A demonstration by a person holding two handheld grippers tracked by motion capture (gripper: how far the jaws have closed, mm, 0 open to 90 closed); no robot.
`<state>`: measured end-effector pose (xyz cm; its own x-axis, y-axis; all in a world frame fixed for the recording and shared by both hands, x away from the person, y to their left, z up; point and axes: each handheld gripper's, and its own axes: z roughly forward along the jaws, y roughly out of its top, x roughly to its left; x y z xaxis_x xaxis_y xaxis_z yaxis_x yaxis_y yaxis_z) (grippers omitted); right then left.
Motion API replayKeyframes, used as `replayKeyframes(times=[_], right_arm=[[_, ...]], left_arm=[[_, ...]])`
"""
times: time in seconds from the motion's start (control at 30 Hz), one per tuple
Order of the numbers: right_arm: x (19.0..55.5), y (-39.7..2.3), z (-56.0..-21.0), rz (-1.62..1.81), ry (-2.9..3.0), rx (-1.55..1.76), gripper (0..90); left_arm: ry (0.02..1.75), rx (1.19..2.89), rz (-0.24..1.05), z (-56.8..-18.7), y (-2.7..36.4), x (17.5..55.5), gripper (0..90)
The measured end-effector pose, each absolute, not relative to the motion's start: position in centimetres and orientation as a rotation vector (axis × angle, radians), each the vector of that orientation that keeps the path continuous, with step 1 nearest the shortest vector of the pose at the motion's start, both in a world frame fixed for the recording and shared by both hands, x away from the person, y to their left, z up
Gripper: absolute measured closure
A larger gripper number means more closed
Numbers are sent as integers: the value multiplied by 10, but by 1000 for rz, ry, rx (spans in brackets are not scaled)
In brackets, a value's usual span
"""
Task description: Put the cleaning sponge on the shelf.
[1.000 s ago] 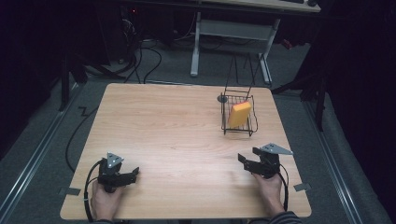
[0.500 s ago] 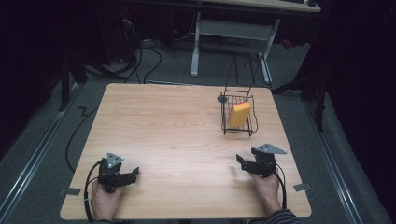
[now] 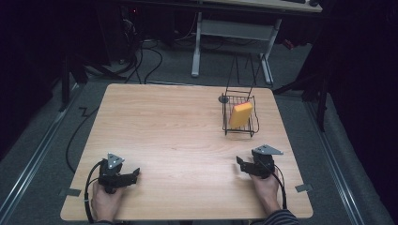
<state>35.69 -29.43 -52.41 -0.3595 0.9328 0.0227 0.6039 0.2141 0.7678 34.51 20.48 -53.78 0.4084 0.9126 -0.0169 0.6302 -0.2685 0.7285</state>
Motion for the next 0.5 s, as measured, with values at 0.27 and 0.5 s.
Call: replayKeyframes(times=[0.27,0.5], right_arm=[[358,-292,-529,943,2054,1420,259],[361,-289,-531,872,2092,1434,277]], left_arm=[[1308,2003,546,-538,205,345,146],[1308,2003,546,-538,205,345,146]])
